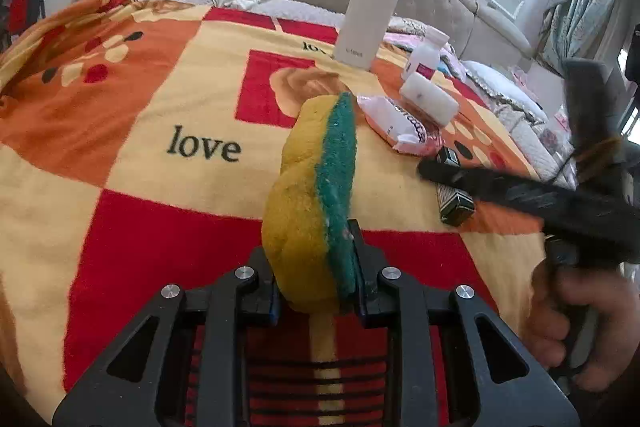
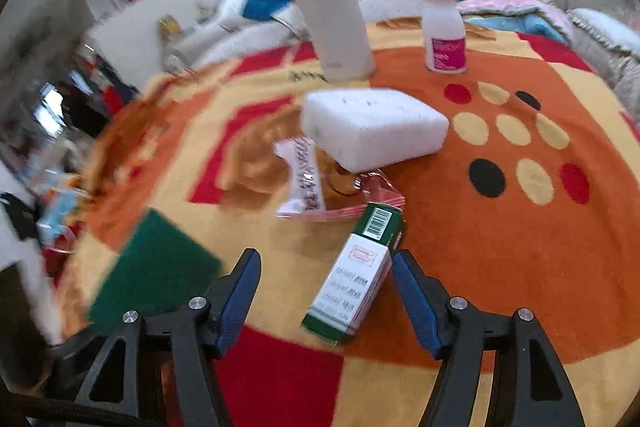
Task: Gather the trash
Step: 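Grasp the green-yellow sponge with the left tool while the right tool grasps the green medicine box, then carry the sponge and green medicine box in both tools over the black bin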
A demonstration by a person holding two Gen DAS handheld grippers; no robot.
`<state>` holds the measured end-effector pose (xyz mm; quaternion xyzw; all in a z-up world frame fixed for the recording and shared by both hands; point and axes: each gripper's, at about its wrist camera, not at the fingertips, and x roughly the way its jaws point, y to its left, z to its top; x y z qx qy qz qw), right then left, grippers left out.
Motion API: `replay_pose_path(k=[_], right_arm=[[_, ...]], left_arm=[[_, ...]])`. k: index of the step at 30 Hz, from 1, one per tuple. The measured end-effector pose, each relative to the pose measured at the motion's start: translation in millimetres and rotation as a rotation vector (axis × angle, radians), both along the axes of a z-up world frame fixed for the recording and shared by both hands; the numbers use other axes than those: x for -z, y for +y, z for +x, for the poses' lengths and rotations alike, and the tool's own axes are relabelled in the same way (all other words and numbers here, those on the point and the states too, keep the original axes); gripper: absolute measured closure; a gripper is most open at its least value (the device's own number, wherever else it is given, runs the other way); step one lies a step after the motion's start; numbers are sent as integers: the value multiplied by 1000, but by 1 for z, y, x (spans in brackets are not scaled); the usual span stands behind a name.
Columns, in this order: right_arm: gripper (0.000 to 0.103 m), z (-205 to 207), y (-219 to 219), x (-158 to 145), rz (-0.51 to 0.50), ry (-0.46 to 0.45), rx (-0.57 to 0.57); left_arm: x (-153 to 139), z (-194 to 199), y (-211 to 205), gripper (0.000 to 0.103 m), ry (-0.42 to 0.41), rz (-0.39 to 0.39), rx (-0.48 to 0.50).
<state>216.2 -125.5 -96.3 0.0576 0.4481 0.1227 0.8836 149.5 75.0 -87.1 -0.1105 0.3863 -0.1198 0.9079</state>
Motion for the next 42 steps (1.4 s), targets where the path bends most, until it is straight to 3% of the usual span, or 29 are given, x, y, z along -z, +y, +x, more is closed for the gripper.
replay_pose_path(k=[1, 2, 5, 7, 16, 19, 23, 26, 32, 34, 39, 42], right_arm=[[51, 3, 3, 7, -47, 34, 32], [60, 1, 3, 7, -68, 10, 47], [82, -4, -5, 6, -57, -4, 33], [82, -10, -17, 1, 27, -18, 5], [82, -74, -50, -33, 53, -92, -45], [82, -103, -60, -39, 20, -115, -66], [82, -137, -76, -43, -81, -165, -108], [82, -157, -98, -41, -115, -203, -135], [82, -169, -143, -26, -50, -264, -68], [82, -165, -153, -19, -8, -247, -10], [82, -157, -150, -21, 49, -268, 32], [82, -154, -136, -20, 28, -267, 12]], left_arm=[[0, 0, 1, 79, 3, -6, -3], [1, 1, 2, 79, 8, -9, -4], [2, 2, 3, 79, 9, -13, -6], [1, 1, 3, 79, 2, -9, -4], [1, 1, 2, 79, 5, 4, -11], [0, 0, -1, 79, 4, 35, -28], [-6, -12, -14, 81, -5, 145, -44], [-15, -26, -16, 81, -10, 149, -75], [-42, -58, -27, 81, 0, 118, -86], [-49, -64, -31, 81, 14, 101, -86], [-57, -76, -33, 81, 37, 87, -118], [-61, -84, -29, 81, 43, 82, -130]])
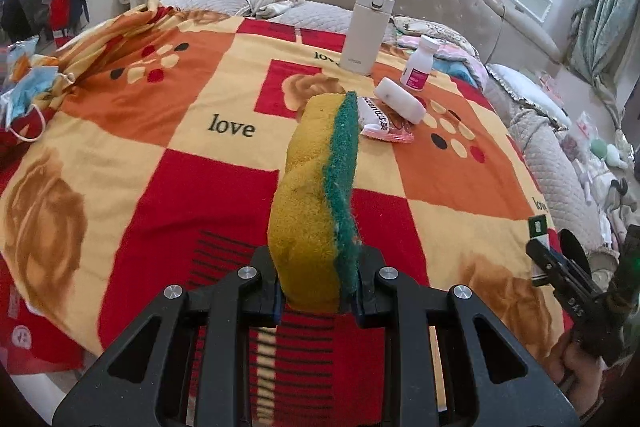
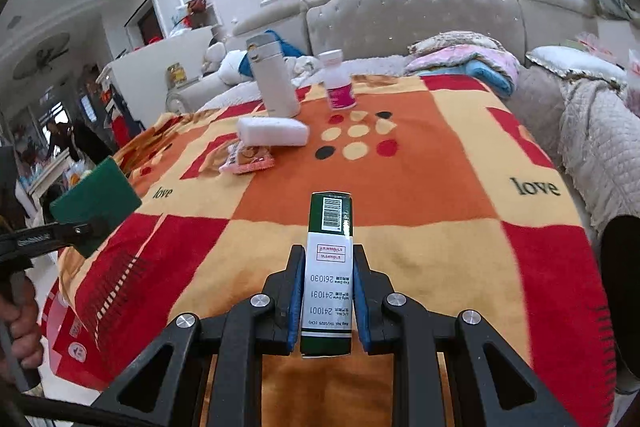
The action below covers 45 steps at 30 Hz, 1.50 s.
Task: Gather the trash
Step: 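Carry the sponge and green medicine box in both tools over the black bin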
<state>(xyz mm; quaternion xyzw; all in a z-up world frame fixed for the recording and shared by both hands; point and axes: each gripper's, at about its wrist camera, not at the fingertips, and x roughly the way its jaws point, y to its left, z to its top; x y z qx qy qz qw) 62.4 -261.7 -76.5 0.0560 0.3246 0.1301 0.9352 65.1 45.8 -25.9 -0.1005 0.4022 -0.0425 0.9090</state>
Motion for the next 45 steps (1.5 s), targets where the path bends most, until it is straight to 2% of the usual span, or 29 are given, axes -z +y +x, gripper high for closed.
replay_pose_path(k=[5, 12, 21, 29, 36, 45], right_arm=[[82, -6, 14, -2, -55, -19, -30], [82, -15, -6, -5, -62, -2, 15], [82, -28, -20, -10, -62, -1, 50], [82, -39, -38, -16, -54, -21, 89], [82, -46, -64, -16, -35, -31, 142], [82, -61, -100, -19, 10, -34, 193]], left_arm=[[-10, -8, 2, 81, -12, 20, 19], [-10, -19, 2, 81, 0, 0, 24], [-15, -27, -11, 81, -11, 15, 41], [-4, -13, -51, 81, -2, 40, 94], [4, -2, -103, 81, -1, 67, 154], [11, 2, -155, 81, -6, 60, 249]])
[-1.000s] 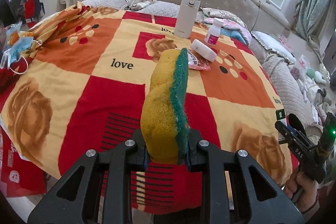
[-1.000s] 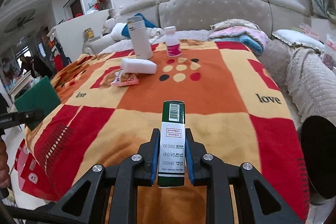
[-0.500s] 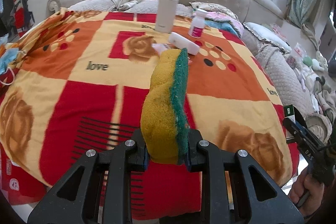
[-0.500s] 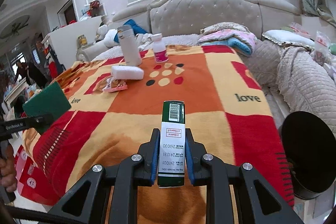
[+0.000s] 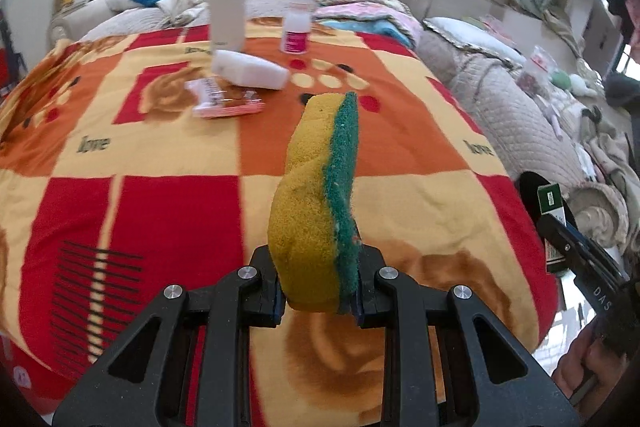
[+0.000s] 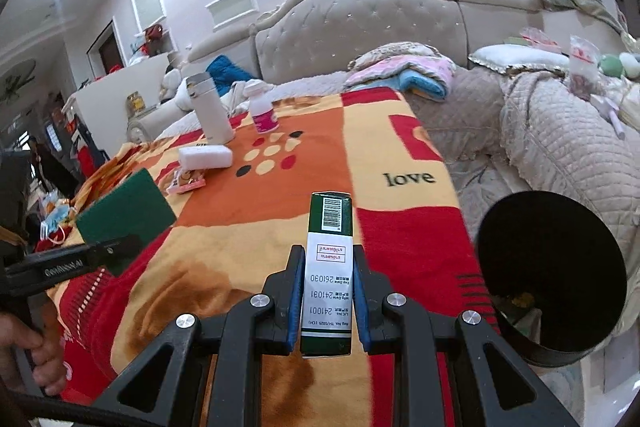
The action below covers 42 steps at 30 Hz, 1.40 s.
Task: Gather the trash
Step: 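Carry the sponge and green medicine box in both tools over the black bin, then open both tools over the bin to drop the sponge and box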
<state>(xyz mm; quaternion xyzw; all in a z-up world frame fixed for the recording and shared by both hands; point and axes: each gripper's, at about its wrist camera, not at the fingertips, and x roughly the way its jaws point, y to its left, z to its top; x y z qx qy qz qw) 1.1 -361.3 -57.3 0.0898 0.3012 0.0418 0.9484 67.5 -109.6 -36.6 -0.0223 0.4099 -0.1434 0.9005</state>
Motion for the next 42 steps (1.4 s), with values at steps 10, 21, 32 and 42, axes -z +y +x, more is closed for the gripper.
replay_pose_path(k=[10, 21, 32, 42], right_arm=[[82, -26, -38, -3, 20, -4, 90], [82, -63, -102, -6, 52, -15, 242], [82, -40, -164, -4, 71, -9, 468], [82, -15, -195, 19, 104, 67, 499]], left_arm=[[4, -3, -51, 81, -24, -55, 163], [-7, -3, -140, 81, -36, -72, 328], [-5, -2, -233, 81, -36, -46, 522], [22, 24, -296, 81, 10, 4, 612]])
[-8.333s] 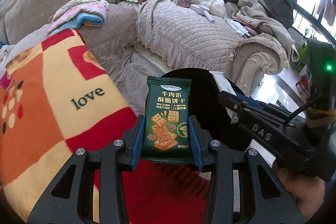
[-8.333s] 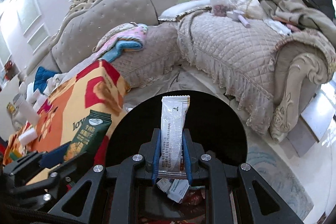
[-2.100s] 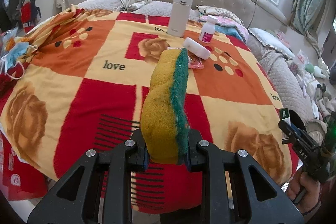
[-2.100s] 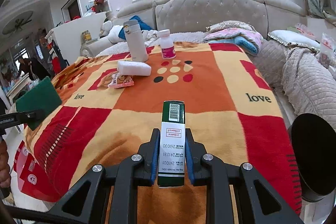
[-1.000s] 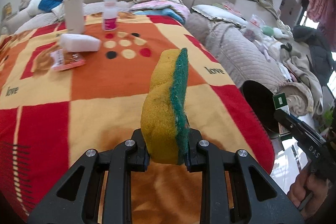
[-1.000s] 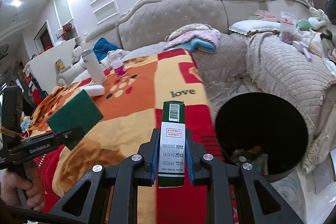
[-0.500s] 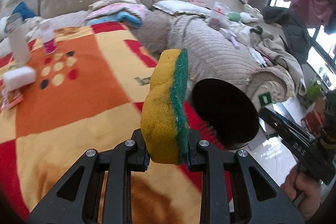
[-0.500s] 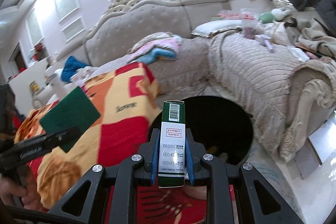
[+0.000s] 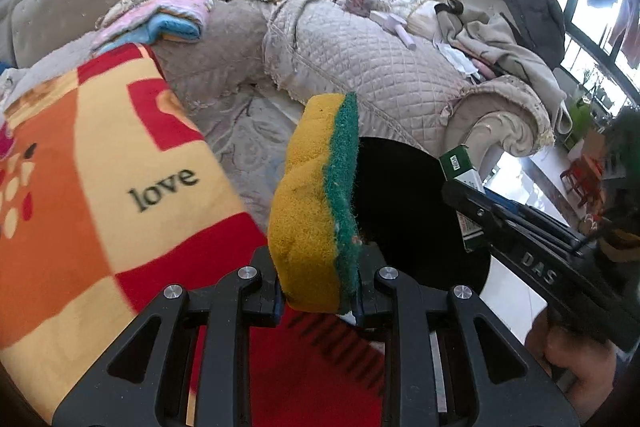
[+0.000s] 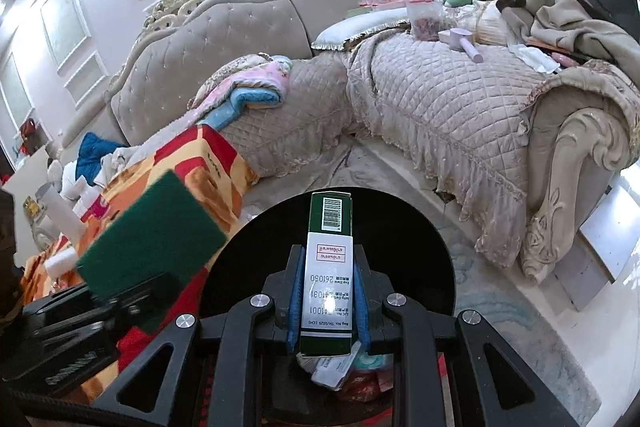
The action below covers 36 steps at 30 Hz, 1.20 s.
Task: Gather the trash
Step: 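Open both tools over the bin to drop the sponge and box, then move both tools back toward the remaining items on the blanket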
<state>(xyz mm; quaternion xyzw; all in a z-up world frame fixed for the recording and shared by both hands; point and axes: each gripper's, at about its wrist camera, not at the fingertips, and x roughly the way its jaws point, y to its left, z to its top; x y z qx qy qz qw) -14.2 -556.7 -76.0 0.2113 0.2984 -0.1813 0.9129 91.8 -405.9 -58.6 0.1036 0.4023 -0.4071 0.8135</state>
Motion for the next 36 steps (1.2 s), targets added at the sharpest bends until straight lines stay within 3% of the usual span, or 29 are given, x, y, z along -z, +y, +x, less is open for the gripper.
replay_pose_path(k=[9, 10, 12, 20, 24, 27, 29, 31, 36], right_arm=[[82, 8, -3, 1, 3, 1, 15], [80, 9, -4, 2, 3, 7, 25], [61, 10, -5, 2, 9, 3, 38], [60, 3, -6, -5, 10, -35, 92], [60, 1, 17, -20, -48, -72, 72], [60, 6, 56, -29, -82, -87, -41], [59, 16, 88, -31, -99, -82, -140], [59, 30, 126, -31, -137, -77, -246], [58, 60, 194, -22, -185, -50, -403]], left_arm=[[11, 3, -16, 79, 19, -4, 25], [11, 3, -16, 76, 19, 2, 27], [12, 3, -15, 71, 13, 9, 27], [-1, 7, 28, 70, 19, -31, -38], [-10, 6, 80, 70, 0, -43, -114], [-17, 8, 137, 68, -21, -44, -192], [-19, 12, 187, 52, -39, -36, -264], [-21, 17, 233, 45, -70, -26, -331], [-12, 52, 337, 44, -79, 28, -498]])
